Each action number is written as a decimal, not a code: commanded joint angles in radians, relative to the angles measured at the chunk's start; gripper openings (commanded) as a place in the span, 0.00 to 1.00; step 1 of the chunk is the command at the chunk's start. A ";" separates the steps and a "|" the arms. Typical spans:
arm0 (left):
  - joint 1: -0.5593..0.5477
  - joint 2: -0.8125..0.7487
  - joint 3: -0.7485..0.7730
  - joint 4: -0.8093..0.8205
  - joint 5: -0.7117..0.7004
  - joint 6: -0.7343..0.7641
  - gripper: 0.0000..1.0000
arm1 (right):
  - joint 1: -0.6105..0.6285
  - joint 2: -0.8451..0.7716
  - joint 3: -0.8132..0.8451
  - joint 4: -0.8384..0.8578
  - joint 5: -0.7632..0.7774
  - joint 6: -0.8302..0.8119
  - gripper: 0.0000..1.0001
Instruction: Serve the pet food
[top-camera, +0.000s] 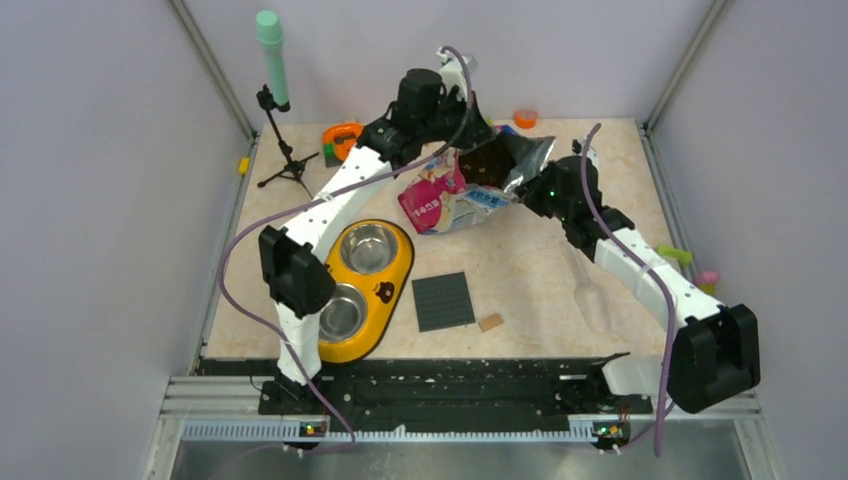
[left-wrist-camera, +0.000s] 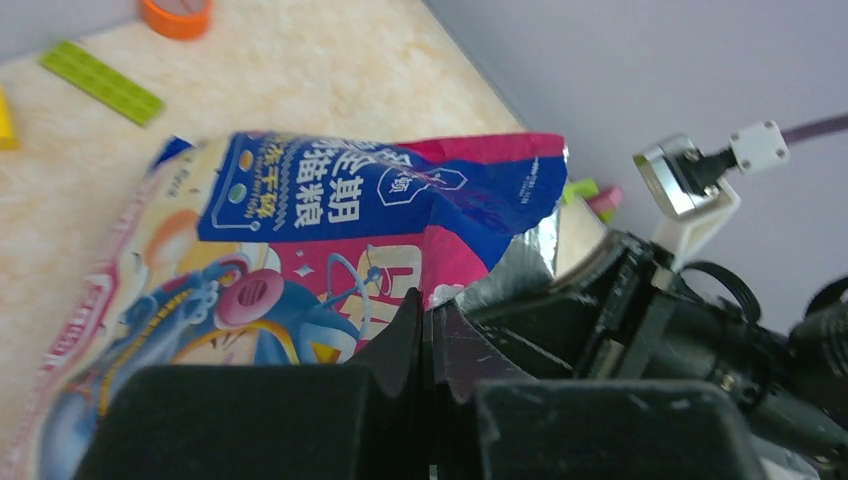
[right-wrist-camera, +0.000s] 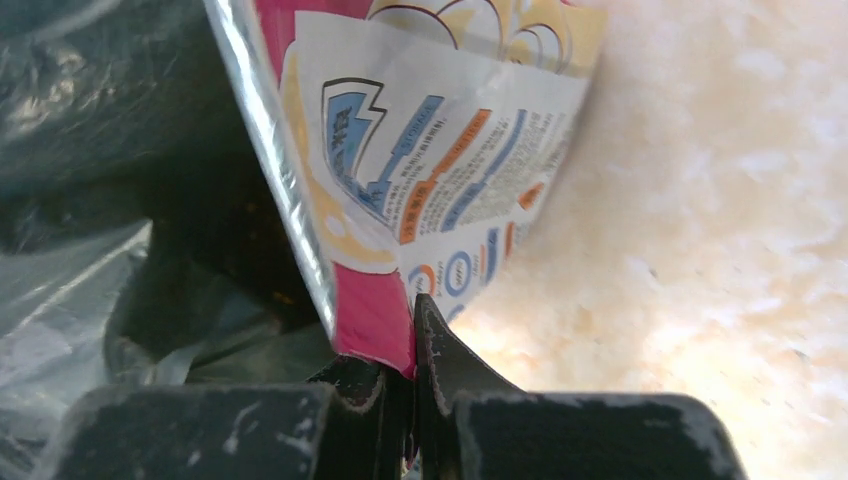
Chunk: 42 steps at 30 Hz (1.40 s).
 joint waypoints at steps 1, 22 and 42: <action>-0.054 -0.169 -0.152 0.108 0.091 -0.043 0.00 | -0.030 -0.084 -0.101 -0.078 0.089 -0.063 0.00; -0.209 -0.153 -0.430 0.041 0.016 -0.053 0.00 | -0.030 -0.167 -0.285 -0.225 -0.064 0.026 0.53; -0.183 -0.018 -0.356 -0.067 -0.045 -0.007 0.00 | -0.009 0.099 -0.400 0.307 -0.186 0.246 0.24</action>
